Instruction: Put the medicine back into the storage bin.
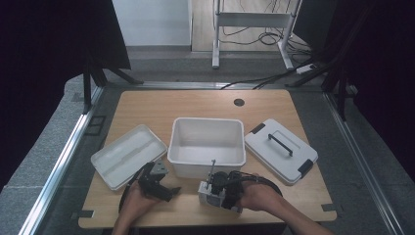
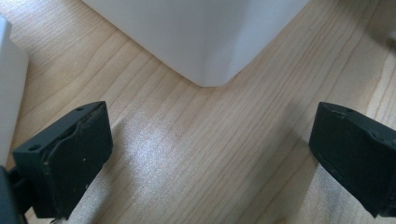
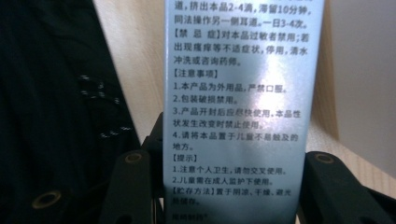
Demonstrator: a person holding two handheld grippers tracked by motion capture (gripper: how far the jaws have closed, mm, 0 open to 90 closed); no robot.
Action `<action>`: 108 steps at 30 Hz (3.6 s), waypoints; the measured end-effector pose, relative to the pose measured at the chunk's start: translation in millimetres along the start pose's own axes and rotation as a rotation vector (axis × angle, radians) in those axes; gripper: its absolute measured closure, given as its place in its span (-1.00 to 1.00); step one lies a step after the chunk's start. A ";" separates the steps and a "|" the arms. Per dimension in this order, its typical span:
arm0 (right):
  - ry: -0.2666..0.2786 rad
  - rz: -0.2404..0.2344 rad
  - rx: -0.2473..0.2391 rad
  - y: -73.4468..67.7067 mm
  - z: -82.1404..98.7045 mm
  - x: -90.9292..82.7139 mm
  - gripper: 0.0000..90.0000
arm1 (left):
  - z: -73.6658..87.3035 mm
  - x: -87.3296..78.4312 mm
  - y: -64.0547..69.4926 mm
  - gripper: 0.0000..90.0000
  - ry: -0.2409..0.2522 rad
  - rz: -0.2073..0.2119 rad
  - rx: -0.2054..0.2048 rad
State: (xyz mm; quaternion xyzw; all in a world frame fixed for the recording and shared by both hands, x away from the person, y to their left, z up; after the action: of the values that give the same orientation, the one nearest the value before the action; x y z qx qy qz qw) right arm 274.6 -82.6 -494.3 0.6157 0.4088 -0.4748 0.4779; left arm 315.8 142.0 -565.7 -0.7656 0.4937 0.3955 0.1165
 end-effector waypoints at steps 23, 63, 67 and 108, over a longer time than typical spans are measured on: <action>0.084 0.023 -0.021 44.9 -24.2 -105.9 0.24 | 0.0 0.0 0.2 -1.00 0.002 0.001 -0.003; 0.037 0.122 0.189 136.9 -44.7 -9.8 0.25 | -0.1 0.1 0.4 -1.00 0.005 0.002 -0.004; 0.024 0.121 0.193 134.7 -44.1 3.4 0.24 | -0.1 0.1 0.4 -1.00 0.005 0.002 -0.004; 0.274 0.122 0.286 129.8 -10.0 -63.9 -0.67 | 0.7 -0.6 0.7 -1.00 0.002 -0.005 -0.010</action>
State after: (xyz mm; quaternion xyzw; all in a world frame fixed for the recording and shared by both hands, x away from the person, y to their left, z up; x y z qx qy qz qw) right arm 387.1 -103.2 -405.0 0.7597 0.3601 -0.4101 0.3535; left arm 314.8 142.5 -565.6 -0.7678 0.4898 0.3971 0.1133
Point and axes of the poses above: each handheld gripper's, and its own axes: x roughly forward along the jaws, z roughly out of its underside, y roughly to its right, the point moved 6 cm from there along x, roughly forward along the jaws, and after that the axes turned 14 degrees about z, right-handed, at the moved point
